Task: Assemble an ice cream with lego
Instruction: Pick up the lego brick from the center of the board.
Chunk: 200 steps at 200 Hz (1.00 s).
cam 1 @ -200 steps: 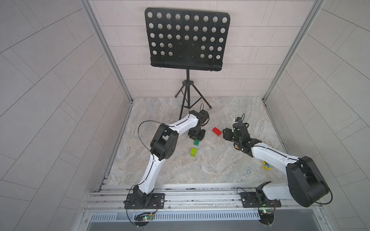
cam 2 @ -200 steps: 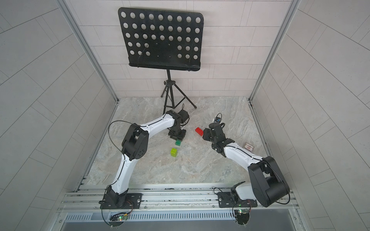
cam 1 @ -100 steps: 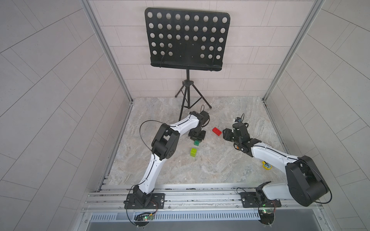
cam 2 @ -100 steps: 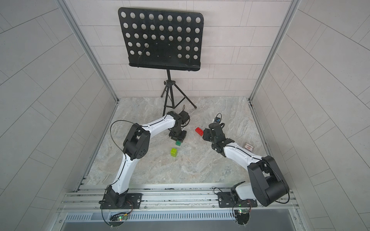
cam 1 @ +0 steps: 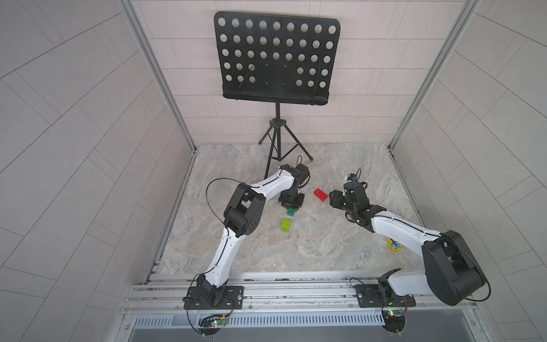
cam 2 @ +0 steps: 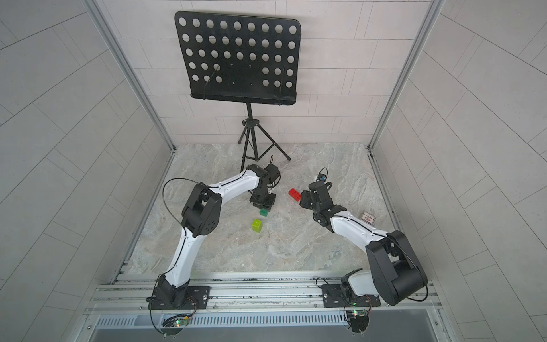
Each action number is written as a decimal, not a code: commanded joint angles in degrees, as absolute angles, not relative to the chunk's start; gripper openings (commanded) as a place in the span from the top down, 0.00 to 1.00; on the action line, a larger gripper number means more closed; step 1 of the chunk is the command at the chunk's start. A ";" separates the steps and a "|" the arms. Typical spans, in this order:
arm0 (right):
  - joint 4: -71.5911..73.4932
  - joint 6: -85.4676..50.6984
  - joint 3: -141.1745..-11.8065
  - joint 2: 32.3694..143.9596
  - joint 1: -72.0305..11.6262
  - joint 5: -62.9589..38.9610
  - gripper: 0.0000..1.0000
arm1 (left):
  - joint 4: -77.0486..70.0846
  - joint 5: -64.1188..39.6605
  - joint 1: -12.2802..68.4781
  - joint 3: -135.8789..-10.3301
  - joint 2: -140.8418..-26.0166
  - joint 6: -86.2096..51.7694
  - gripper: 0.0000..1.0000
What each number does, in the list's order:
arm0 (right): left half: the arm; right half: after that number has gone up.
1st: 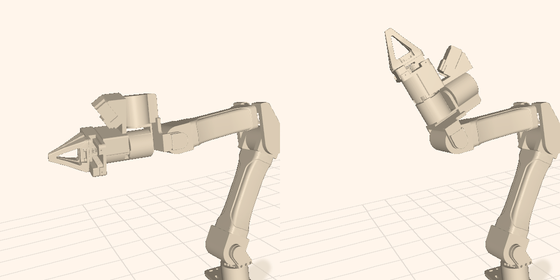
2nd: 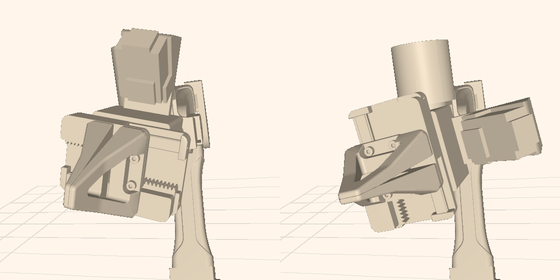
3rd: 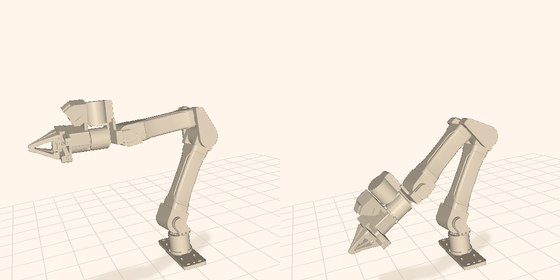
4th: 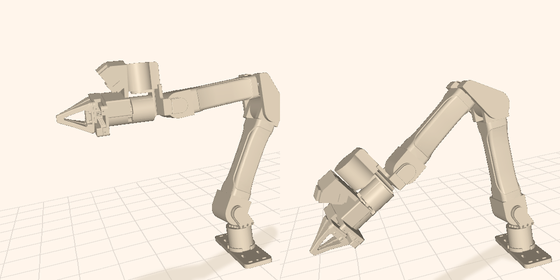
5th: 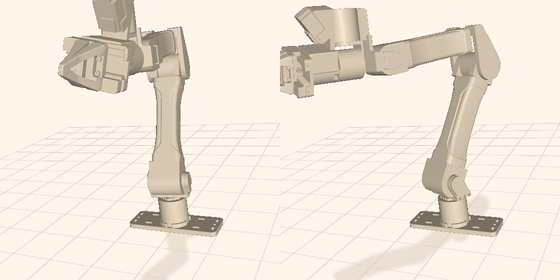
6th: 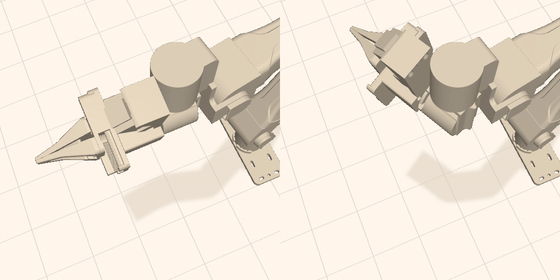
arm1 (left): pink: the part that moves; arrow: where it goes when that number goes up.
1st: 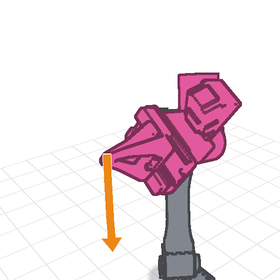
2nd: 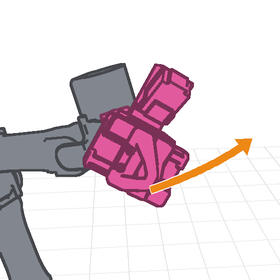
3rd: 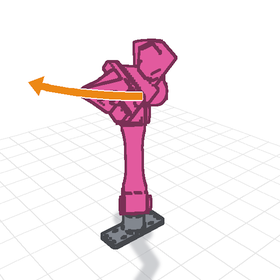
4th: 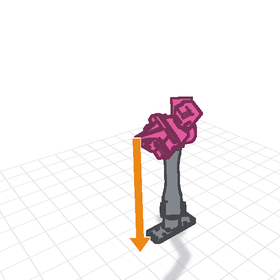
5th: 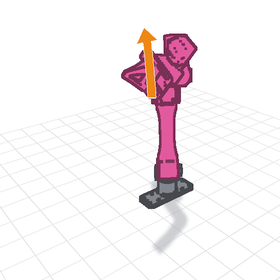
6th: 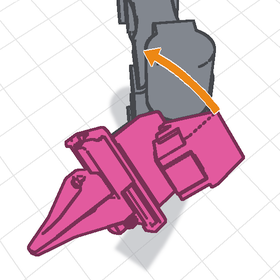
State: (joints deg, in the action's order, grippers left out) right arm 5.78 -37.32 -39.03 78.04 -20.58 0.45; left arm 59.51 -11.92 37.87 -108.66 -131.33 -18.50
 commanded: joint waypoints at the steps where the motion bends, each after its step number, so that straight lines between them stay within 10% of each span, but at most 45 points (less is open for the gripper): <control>1: 4.91 -36.60 -40.69 78.36 -20.58 0.59 0.44 | 62.48 -13.35 39.02 -107.70 -124.09 -15.56 1.00; 200: 3.80 -33.40 -48.18 89.69 -22.89 -14.63 0.48 | 62.01 -11.25 42.00 -86.88 -107.77 -23.20 0.95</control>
State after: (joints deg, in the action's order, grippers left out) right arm 5.69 -34.44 -46.94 88.88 -22.52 -12.97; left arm 61.49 -12.38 41.08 -86.54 -106.52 -21.10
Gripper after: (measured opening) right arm 0.525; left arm 0.365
